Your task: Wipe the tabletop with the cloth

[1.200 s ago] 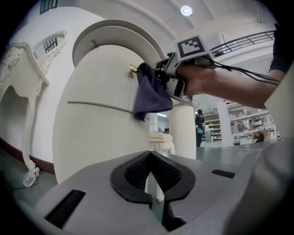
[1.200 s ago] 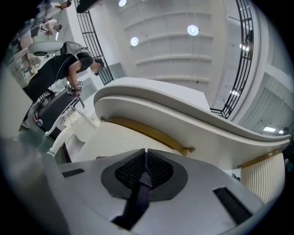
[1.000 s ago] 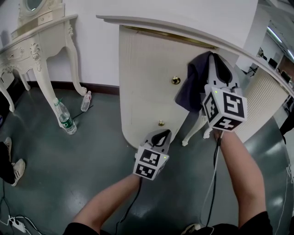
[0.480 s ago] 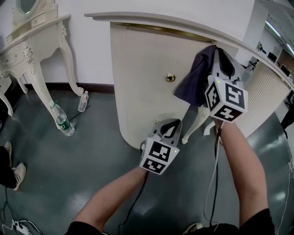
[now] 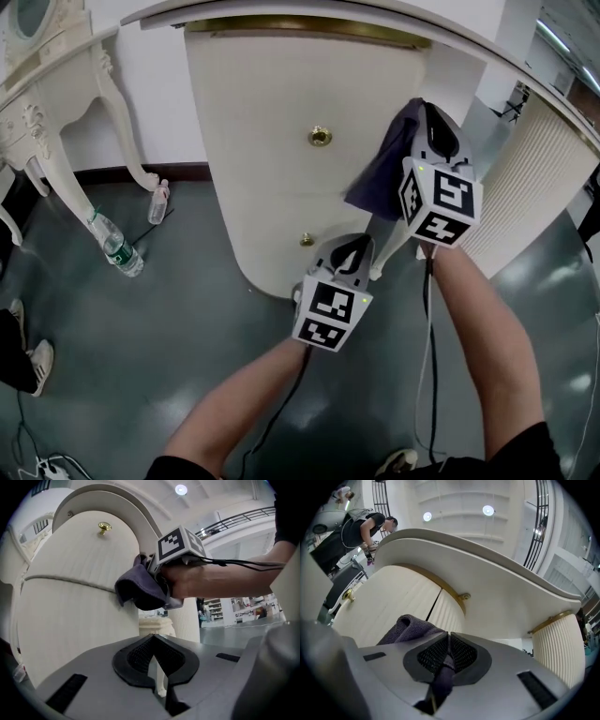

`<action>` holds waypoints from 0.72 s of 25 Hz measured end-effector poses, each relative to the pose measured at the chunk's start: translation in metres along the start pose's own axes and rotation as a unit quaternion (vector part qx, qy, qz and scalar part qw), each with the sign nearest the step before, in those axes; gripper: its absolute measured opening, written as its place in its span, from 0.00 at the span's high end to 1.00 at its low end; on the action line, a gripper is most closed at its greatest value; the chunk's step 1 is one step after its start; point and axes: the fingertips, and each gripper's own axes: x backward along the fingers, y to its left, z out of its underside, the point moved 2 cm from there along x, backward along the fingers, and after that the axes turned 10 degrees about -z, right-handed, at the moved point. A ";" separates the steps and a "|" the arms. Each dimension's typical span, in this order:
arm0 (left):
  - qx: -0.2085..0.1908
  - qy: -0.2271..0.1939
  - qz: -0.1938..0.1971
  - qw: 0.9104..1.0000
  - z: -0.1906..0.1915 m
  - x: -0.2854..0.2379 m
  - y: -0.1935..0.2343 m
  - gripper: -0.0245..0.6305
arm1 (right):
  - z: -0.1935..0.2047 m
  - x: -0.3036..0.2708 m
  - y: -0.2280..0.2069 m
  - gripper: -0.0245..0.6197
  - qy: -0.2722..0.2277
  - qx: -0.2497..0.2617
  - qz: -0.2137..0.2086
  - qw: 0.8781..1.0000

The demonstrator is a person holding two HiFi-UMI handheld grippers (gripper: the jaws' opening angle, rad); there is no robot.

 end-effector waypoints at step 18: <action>0.025 0.061 0.005 0.998 0.101 -0.007 -0.008 0.95 | 0.167 0.033 0.021 0.93 0.105 -0.075 0.034 0.991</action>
